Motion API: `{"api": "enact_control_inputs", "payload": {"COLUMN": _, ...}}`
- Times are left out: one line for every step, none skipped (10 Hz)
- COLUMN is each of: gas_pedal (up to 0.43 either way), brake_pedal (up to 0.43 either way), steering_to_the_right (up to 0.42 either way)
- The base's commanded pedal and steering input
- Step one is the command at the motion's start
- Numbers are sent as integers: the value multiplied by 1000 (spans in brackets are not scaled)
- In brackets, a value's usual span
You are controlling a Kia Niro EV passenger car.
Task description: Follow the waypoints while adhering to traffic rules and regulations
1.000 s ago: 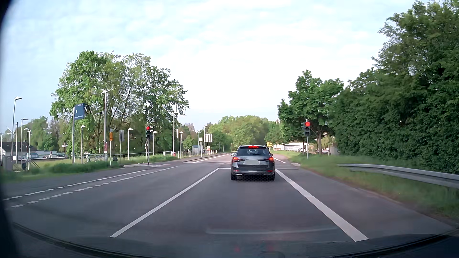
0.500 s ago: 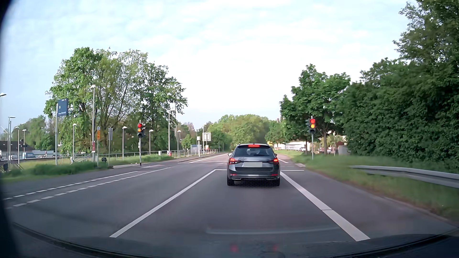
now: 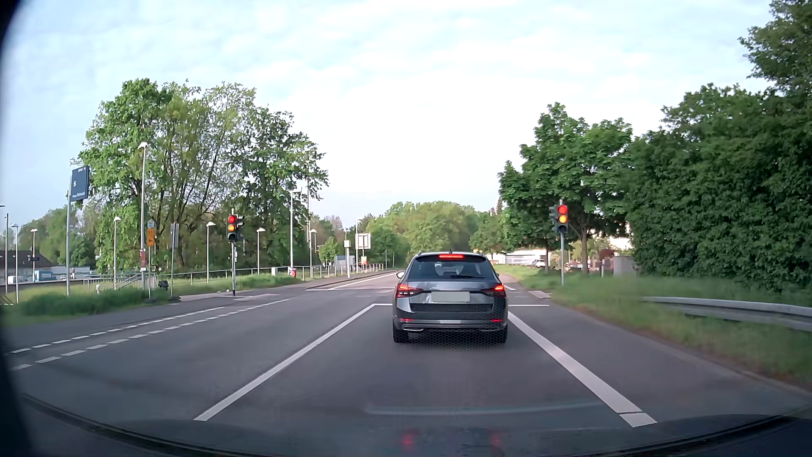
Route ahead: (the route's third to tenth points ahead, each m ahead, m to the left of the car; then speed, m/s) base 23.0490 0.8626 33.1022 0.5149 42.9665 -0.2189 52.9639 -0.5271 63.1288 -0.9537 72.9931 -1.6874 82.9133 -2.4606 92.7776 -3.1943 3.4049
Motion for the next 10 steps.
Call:
{"api": "enact_control_inputs", "payload": {"gas_pedal": 0, "brake_pedal": 238, "steering_to_the_right": -2}}
{"api": "enact_control_inputs", "payload": {"gas_pedal": 0, "brake_pedal": 238, "steering_to_the_right": -2}}
{"api": "enact_control_inputs", "payload": {"gas_pedal": 0, "brake_pedal": 238, "steering_to_the_right": -2}}
{"api": "enact_control_inputs", "payload": {"gas_pedal": 0, "brake_pedal": 244, "steering_to_the_right": -2}}
{"api": "enact_control_inputs", "payload": {"gas_pedal": 0, "brake_pedal": 244, "steering_to_the_right": -2}}
{"api": "enact_control_inputs", "payload": {"gas_pedal": 0, "brake_pedal": 250, "steering_to_the_right": -2}}
{"api": "enact_control_inputs", "payload": {"gas_pedal": 0, "brake_pedal": 256, "steering_to_the_right": -2}}
{"api": "enact_control_inputs", "payload": {"gas_pedal": 0, "brake_pedal": 250, "steering_to_the_right": -2}}
{"api": "enact_control_inputs", "payload": {"gas_pedal": 0, "brake_pedal": 244, "steering_to_the_right": -2}}
{"api": "enact_control_inputs", "payload": {"gas_pedal": 0, "brake_pedal": 238, "steering_to_the_right": -2}}
